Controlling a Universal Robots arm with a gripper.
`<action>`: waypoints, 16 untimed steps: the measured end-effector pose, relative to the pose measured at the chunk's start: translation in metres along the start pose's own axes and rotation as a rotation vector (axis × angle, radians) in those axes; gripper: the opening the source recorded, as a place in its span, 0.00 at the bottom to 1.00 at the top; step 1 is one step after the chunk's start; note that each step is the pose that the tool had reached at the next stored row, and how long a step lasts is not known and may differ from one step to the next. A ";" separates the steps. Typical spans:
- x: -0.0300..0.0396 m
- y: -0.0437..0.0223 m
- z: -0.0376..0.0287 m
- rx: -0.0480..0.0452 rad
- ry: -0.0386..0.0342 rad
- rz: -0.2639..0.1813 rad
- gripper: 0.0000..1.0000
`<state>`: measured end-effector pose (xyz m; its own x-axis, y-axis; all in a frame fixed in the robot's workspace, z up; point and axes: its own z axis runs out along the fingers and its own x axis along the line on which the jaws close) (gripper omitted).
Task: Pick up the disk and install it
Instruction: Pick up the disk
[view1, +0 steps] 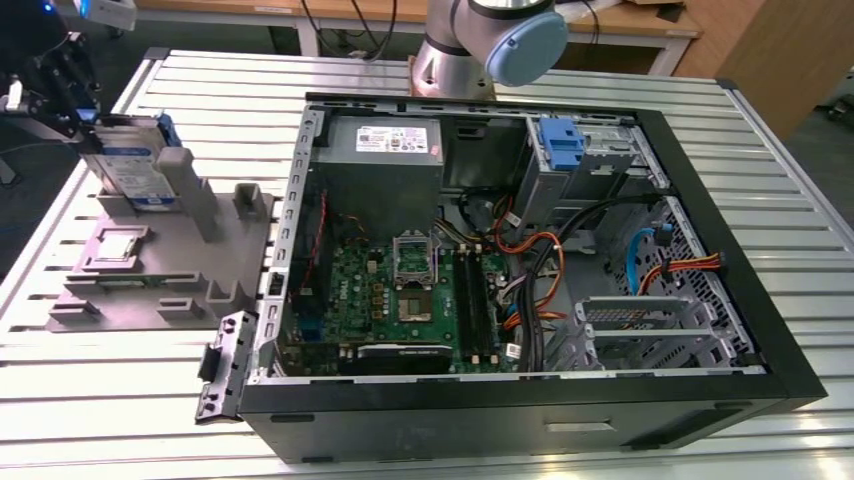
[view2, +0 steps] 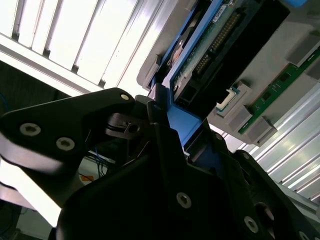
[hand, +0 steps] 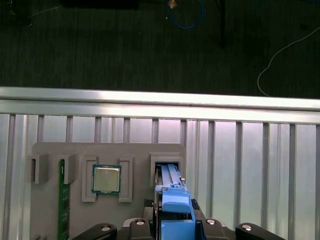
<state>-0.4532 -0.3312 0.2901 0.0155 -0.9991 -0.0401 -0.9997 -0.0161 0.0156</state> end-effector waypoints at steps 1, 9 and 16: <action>0.0000 0.0000 0.0003 -0.0001 0.0001 0.003 0.37; 0.0000 0.0000 0.0006 0.0006 -0.0002 0.004 0.44; 0.0000 0.0000 0.0005 0.0004 -0.0002 0.005 0.36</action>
<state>-0.4531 -0.3312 0.2896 0.0101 -0.9991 -0.0402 -0.9998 -0.0107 0.0154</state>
